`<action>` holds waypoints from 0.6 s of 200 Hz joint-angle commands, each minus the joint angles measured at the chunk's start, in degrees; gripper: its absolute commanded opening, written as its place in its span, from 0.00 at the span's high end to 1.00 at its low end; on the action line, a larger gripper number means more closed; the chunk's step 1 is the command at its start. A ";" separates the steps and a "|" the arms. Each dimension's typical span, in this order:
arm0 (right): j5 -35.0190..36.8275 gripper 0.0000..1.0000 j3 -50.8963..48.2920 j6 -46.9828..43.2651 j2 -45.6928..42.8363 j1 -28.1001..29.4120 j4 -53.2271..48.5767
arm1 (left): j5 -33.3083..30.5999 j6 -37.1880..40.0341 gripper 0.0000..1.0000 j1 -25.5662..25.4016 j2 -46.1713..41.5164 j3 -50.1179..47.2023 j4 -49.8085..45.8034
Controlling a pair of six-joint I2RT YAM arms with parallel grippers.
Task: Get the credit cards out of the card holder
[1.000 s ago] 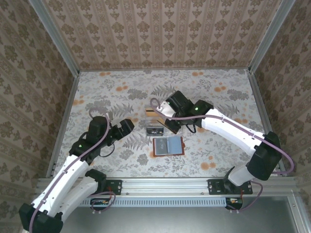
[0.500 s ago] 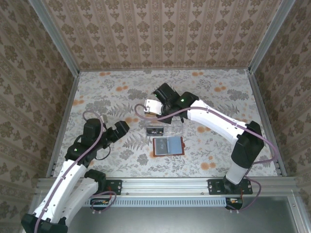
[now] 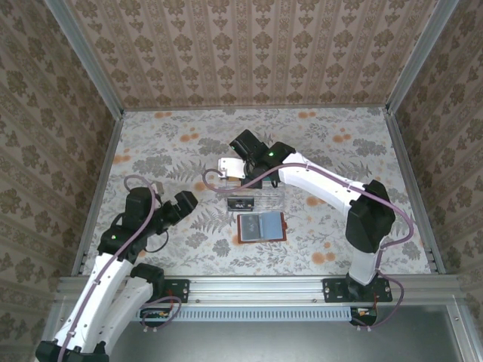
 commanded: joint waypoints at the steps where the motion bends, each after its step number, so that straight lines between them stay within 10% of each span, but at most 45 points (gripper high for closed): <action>1: 2.09 1.00 2.40 -1.45 1.65 0.18 1.64 | 0.86 1.08 0.00 0.59 -1.09 -0.25 -1.85; 120: 1.74 1.00 1.56 -0.27 5.02 -0.20 3.00 | 2.26 1.34 0.00 2.08 -2.01 -0.90 -2.56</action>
